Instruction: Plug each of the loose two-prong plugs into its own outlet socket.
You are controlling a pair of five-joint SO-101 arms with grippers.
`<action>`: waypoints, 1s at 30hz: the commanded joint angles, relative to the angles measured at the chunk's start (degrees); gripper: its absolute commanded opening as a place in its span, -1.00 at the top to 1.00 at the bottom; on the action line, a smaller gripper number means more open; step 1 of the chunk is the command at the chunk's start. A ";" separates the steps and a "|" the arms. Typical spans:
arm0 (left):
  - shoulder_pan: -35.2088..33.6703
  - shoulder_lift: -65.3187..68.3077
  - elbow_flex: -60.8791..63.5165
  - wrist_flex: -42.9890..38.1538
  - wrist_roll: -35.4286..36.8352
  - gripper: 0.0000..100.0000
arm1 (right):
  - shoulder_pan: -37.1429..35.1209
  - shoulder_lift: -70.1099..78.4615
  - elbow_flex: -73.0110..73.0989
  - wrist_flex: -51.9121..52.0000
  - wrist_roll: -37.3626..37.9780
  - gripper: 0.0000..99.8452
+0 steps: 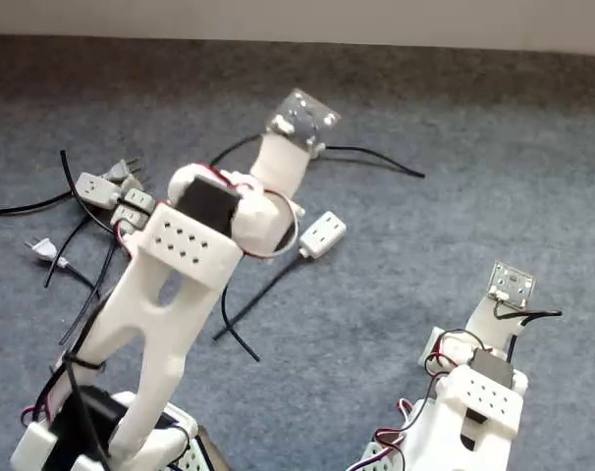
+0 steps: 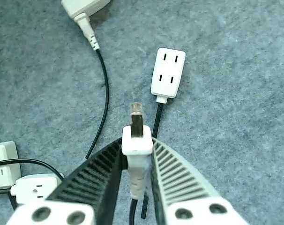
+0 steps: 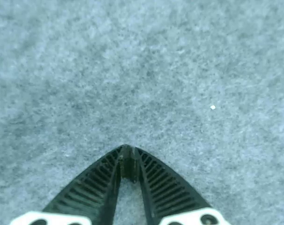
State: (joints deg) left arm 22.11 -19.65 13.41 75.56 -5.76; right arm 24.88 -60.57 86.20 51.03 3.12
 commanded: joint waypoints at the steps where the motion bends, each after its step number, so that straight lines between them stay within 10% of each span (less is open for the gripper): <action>1: 0.92 -7.43 7.78 -8.09 1.14 0.99 | -0.48 -0.22 -0.13 -1.27 0.62 0.99; 30: 11.30 -70.29 76.97 -71.03 9.85 0.99 | -4.70 -0.22 -22.11 2.77 4.31 0.99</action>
State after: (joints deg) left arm 32.84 -85.32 87.52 9.27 3.65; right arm 23.47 -60.57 74.42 51.12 6.64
